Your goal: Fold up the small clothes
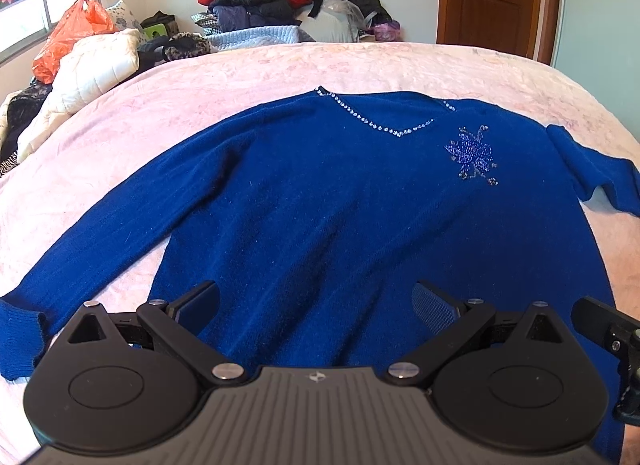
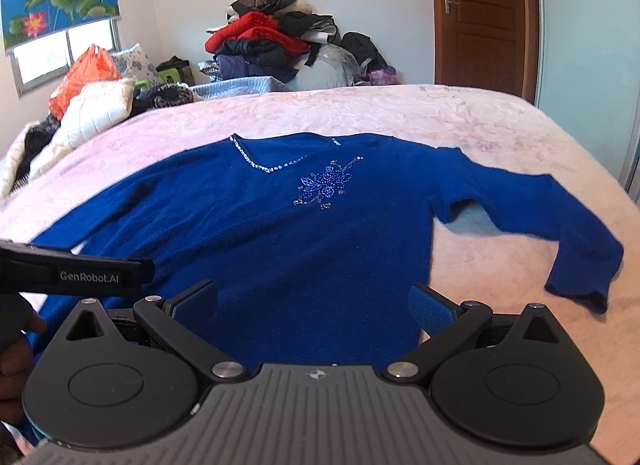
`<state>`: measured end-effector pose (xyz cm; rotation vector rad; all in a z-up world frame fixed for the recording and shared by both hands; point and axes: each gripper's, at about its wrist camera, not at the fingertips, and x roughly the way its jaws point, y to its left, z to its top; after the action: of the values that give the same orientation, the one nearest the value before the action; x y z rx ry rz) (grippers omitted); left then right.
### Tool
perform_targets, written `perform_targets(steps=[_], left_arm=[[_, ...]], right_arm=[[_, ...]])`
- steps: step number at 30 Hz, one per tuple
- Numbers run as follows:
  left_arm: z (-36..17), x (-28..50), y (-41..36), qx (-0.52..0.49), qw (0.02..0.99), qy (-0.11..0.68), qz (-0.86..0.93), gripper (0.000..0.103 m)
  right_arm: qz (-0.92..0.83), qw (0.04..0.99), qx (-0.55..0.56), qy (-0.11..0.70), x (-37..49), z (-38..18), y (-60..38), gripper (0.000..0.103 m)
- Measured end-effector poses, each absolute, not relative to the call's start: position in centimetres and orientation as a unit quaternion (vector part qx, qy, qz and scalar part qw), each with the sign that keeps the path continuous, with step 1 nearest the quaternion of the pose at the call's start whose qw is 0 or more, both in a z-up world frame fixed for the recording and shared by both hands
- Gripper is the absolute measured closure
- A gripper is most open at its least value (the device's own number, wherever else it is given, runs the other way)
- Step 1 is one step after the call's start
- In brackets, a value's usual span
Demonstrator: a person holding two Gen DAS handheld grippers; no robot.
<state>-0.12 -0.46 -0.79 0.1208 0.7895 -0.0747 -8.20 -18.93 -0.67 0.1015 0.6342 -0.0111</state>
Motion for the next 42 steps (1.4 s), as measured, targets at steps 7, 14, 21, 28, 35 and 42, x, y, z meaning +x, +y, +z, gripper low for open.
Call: perform_targets(steps=[7, 14, 21, 28, 35, 42], left_arm=[[-1.1, 0.1, -0.4, 0.055, 0.917, 0.393, -0.036, 0.000], [-1.2, 0.3, -0.5, 0.056, 0.917, 0.394, -0.033, 0.000], [-1.3, 0.3, -0.6, 0.060, 0.918, 0.391, -0.032, 0.000], [-1.5, 0.4, -0.7, 0.062, 0.916, 0.396, -0.031, 0.000], [-1.6, 0.5, -0.6, 0.061, 0.914, 0.400, -0.032, 0.000], [-1.9, 0.7, -0.6, 0.063, 0.912, 0.403, -0.030, 0.000]], right_arm=[[-0.007, 0.950, 0.031, 0.310, -8.3, -0.6, -18.5, 0.000], [0.016, 0.948, 0.067, 0.312, -8.4, -0.8, -19.4, 0.000], [0.022, 0.946, 0.078, 0.315, -8.4, -1.0, -19.7, 0.000], [0.006, 0.948, 0.043, 0.314, -8.4, -1.1, -18.9, 0.000], [-0.002, 0.950, 0.038, 0.311, -8.4, -1.1, -18.9, 0.000], [-0.004, 0.949, 0.040, 0.312, -8.4, -1.2, -19.1, 0.000]])
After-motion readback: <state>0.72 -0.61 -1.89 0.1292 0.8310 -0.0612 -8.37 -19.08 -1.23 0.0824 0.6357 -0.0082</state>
